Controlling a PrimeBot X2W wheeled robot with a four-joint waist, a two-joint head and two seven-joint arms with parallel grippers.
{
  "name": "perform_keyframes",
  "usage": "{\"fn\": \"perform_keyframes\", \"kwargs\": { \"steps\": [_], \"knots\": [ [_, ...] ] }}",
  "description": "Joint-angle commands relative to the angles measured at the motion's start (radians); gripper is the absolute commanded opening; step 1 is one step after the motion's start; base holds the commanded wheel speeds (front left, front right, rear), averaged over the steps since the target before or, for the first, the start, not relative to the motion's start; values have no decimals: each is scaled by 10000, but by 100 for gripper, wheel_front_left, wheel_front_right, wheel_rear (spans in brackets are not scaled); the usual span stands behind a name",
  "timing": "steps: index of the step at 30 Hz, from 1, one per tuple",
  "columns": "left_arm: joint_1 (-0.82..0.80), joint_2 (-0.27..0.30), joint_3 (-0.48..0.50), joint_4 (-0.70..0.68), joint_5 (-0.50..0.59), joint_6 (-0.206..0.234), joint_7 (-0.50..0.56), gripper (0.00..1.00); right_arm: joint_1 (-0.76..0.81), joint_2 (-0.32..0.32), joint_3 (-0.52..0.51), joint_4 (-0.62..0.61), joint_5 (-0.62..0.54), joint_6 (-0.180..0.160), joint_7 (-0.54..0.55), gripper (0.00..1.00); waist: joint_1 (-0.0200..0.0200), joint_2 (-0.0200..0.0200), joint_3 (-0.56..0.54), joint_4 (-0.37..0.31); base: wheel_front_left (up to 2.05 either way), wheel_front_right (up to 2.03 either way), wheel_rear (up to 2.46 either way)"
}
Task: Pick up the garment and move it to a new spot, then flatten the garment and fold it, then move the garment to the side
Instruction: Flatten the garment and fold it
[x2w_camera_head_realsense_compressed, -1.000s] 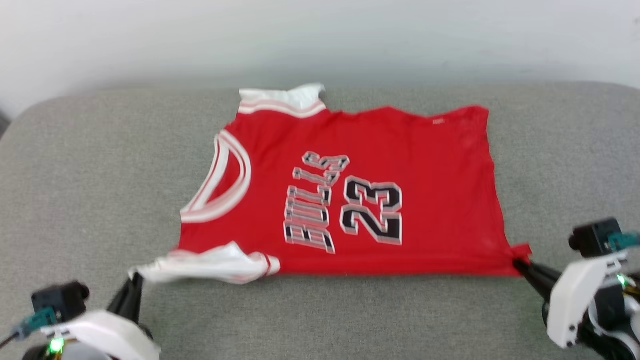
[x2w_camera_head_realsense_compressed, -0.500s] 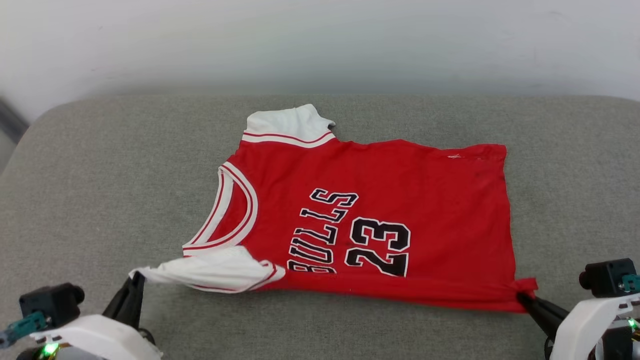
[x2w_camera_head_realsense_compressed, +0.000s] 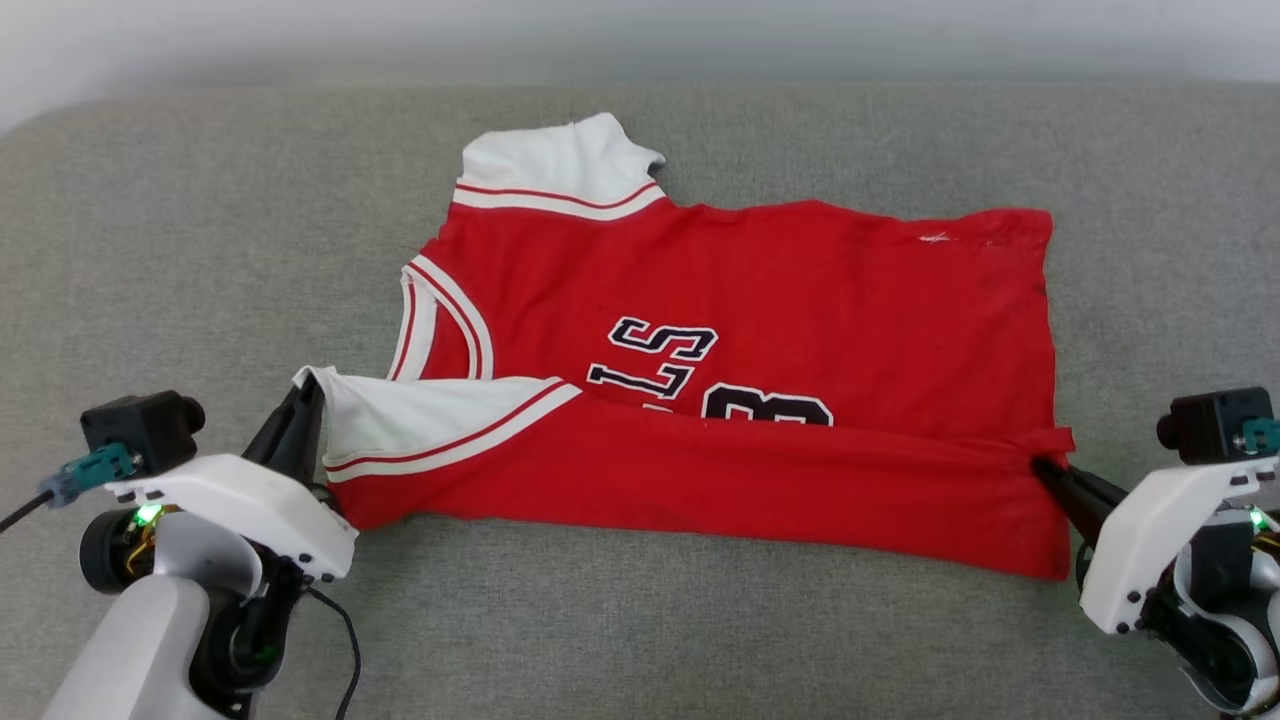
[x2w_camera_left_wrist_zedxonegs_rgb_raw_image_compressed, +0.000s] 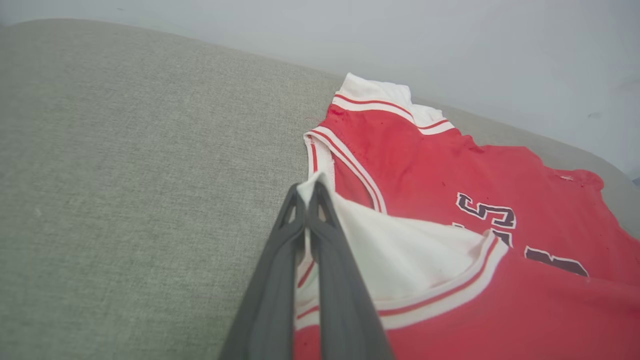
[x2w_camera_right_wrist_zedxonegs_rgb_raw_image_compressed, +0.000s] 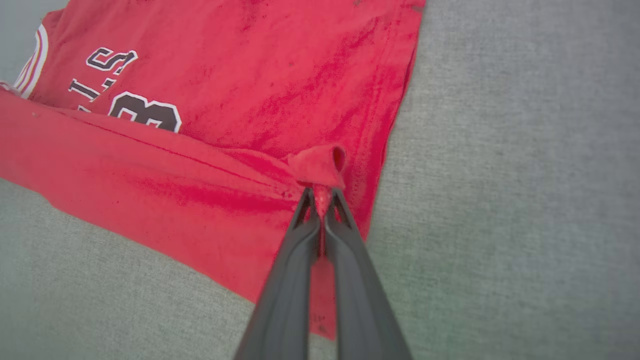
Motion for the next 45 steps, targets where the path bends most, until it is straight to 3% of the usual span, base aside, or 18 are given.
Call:
{"fn": "perform_keyframes", "kwargs": {
  "steps": [1,8,9,10,11,12,13,20,25,30,34,40,45],
  "knots": [
    [-224,-54,-3,183,1,-82,-80,0,-207,-38,67,91,-76,-7,-77,0,-2,0,267,-61,0,0,0],
    [-1189,-616,-504,2159,-84,-605,116,0,-893,141,665,1139,-6,-7,-660,0,-2,0,646,-8,0,0,0],
    [-1285,-697,-592,2379,-90,-701,155,0,-917,159,729,1320,-10,-7,-707,13,-2,0,657,6,0,0,0],
    [-1378,-770,-645,2585,-111,-787,147,4,-931,149,836,1464,-49,-7,-791,44,-2,0,657,13,0,0,0],
    [-1445,-839,-678,2823,-162,-871,161,51,-945,138,948,1602,-77,-7,-868,83,-2,0,644,16,0,0,0],
    [-1492,-896,-722,3023,-188,-945,171,94,-959,136,1040,1690,-100,-7,-1004,100,-2,0,602,12,0,0,0],
    [-1526,-931,-749,3236,-178,-1008,139,100,-979,112,1140,1758,-130,-7,-1177,100,-2,0,523,5,0,0,0],
    [-1649,-738,-640,3947,-232,-1311,-144,100,-732,98,1247,1517,-117,-7,-3246,100,-2,0,-255,-87,0,0,0],
    [-1741,-180,-731,3828,-164,-1540,274,100,-472,216,808,1126,-740,-7,-4922,100,-2,0,-840,-193,0,0,0],
    [-1889,460,-704,3350,-239,-1692,808,100,-125,702,-77,708,-1742,-7,-5812,100,-2,0,-1248,-354,0,0,0],
    [-2019,1036,-894,2896,-369,-1823,1890,100,299,1227,-487,159,-2457,-7,-5991,100,-2,0,-1414,-550,0,0,0],
    [-1857,1877,-1198,2370,-1130,-1909,4433,100,982,1894,-758,-786,-3084,-7,-5818,100,-2,0,-1329,-942,0,0,0],
    [-1556,2304,-1145,2206,-2094,-1431,6342,100,1169,2249,-772,-1225,-3193,-7,-5635,100,-2,0,-883,-1308,0,0,0]
  ]
}}
